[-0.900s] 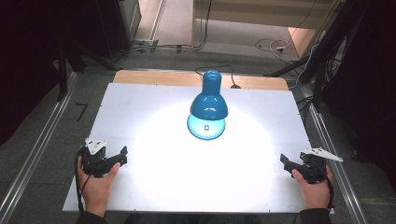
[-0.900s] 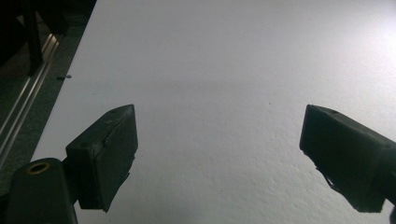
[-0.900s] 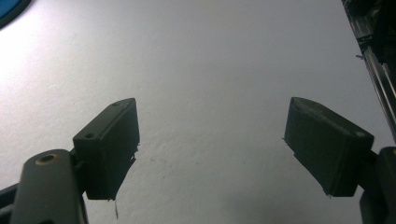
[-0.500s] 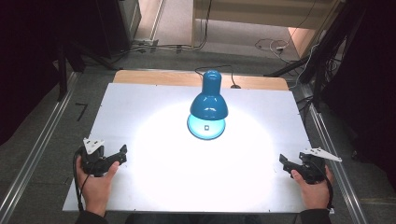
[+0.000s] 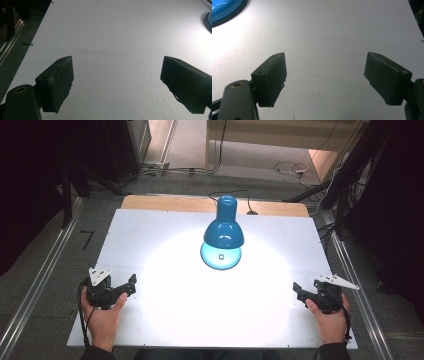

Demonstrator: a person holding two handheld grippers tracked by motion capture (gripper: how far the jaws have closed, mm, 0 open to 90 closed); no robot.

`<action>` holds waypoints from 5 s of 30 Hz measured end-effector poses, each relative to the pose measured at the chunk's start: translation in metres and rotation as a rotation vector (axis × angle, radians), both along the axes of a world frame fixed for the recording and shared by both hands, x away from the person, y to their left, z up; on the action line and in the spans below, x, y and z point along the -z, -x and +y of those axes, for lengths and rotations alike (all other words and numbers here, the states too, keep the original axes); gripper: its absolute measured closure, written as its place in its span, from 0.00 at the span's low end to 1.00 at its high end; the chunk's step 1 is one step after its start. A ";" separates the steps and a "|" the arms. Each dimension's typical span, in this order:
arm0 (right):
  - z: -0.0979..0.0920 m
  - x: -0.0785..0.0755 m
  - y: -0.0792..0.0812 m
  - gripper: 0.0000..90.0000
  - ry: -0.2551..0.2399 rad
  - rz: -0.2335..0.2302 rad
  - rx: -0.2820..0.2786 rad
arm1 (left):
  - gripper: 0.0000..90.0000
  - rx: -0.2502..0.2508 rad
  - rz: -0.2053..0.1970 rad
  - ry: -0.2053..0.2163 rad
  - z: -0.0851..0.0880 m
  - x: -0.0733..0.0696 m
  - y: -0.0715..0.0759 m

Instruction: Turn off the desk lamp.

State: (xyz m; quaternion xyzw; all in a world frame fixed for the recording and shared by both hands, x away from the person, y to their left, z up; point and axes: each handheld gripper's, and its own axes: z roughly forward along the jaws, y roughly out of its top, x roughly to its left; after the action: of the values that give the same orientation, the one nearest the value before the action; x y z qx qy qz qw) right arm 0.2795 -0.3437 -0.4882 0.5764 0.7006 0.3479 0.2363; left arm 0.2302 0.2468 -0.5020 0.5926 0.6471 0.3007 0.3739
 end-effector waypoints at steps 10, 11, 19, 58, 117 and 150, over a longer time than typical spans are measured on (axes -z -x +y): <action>0.020 -0.003 -0.004 0.19 0.004 -0.008 -0.046 | 0.13 -0.007 0.006 -0.006 0.000 0.000 -0.001; 0.021 -0.004 -0.004 0.19 0.004 -0.009 -0.051 | 0.13 -0.006 0.004 -0.006 0.000 0.000 -0.001; 0.034 -0.005 -0.008 0.19 0.002 -0.013 -0.080 | 0.13 -0.007 0.002 -0.003 0.001 0.000 -0.001; 0.088 -0.009 -0.034 0.19 0.004 -0.035 -0.190 | 0.13 0.001 0.001 0.001 0.001 0.000 0.000; 0.150 -0.003 -0.053 0.25 0.000 -0.054 -0.250 | 0.13 0.014 -0.003 0.006 0.001 -0.001 0.001; 0.176 0.003 -0.061 0.41 0.010 -0.080 -0.276 | 0.14 0.020 -0.001 0.009 0.001 0.000 0.001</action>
State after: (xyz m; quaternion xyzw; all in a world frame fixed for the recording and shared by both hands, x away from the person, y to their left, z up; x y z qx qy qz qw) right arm 0.3407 -0.1672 -0.4911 0.4589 0.7651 0.3962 0.2168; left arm 0.2291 0.2479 -0.5015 0.5971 0.6422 0.2943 0.3800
